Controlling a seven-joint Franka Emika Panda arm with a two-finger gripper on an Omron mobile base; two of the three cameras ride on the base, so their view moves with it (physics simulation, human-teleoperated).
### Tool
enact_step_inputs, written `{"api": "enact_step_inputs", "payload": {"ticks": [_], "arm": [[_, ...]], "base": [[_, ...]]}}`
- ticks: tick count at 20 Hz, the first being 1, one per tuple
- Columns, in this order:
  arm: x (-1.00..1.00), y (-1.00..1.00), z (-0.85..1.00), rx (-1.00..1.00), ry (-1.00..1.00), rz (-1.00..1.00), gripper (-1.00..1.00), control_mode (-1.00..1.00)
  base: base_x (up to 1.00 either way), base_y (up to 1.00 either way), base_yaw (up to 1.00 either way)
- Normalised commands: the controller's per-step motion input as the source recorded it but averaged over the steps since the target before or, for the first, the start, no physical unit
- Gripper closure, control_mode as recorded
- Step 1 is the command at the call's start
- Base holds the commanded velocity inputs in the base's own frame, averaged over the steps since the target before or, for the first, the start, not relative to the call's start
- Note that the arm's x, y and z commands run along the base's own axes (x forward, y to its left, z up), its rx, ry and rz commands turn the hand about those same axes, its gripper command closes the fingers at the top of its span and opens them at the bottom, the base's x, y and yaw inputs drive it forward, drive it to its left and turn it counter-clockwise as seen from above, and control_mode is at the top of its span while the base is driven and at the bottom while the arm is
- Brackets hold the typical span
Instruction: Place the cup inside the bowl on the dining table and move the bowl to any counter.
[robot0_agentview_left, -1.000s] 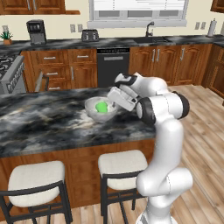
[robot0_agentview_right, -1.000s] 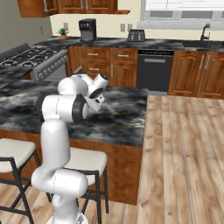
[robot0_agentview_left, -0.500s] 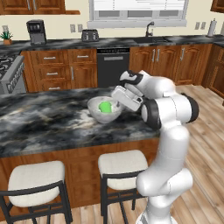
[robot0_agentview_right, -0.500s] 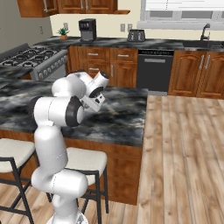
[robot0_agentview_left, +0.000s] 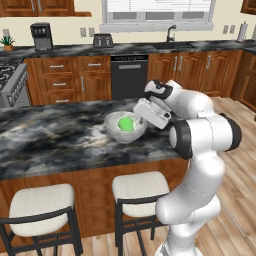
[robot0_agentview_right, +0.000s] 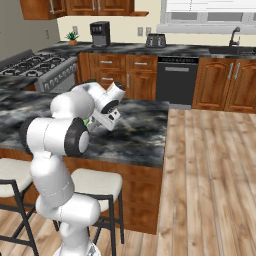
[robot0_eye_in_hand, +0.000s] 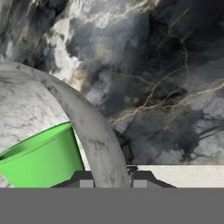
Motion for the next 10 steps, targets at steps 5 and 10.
{"api": "enact_step_inputs", "payload": {"ticks": [5, 10], "arm": [[-0.55, -0.25, 0.15, 0.0, 0.0, 0.0, 1.0, -1.0], [-0.49, -0.34, 0.15, 0.0, 0.0, 0.0, 1.0, -1.0]], "base": [[0.0, 0.0, 0.0], [0.0, 0.0, 0.0]]}}
